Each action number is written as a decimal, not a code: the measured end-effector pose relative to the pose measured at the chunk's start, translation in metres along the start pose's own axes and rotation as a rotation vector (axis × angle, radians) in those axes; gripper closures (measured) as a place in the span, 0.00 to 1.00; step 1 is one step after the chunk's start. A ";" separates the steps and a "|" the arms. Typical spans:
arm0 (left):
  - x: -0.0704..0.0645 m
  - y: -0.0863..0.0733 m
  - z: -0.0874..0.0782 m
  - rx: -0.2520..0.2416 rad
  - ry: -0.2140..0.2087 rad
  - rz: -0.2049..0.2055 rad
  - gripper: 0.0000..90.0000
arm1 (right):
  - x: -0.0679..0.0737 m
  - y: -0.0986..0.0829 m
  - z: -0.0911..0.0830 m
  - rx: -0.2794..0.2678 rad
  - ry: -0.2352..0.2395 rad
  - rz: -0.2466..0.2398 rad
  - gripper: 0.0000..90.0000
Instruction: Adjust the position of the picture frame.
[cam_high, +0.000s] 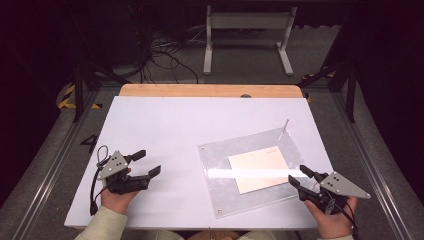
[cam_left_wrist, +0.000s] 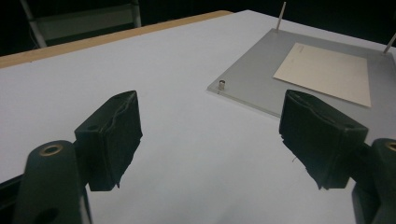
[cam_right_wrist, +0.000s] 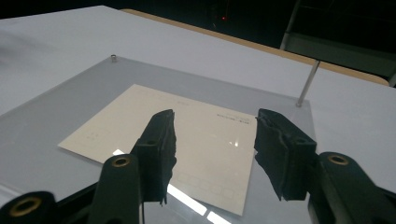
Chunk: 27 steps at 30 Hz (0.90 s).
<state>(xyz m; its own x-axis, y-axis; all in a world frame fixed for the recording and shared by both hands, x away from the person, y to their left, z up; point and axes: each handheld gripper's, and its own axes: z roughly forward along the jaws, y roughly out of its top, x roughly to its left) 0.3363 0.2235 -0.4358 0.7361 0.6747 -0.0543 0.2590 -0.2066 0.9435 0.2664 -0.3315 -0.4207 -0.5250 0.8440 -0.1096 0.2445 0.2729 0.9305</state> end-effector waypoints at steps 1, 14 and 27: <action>-0.001 0.001 0.001 0.001 -0.005 -0.001 0.24 | -0.001 -0.001 -0.002 0.002 -0.004 0.002 0.55; -0.002 0.002 0.010 0.010 -0.019 -0.002 0.25 | -0.011 -0.021 -0.023 0.089 -0.054 0.040 0.63; -0.001 0.002 0.013 0.022 -0.029 -0.005 0.25 | -0.023 -0.037 -0.030 0.235 -0.101 0.133 0.71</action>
<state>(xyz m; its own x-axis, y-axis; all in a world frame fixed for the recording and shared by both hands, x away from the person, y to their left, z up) 0.3446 0.2133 -0.4377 0.7525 0.6550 -0.0691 0.2765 -0.2190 0.9357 0.2449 -0.3749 -0.4417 -0.3950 0.9179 -0.0370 0.4942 0.2463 0.8337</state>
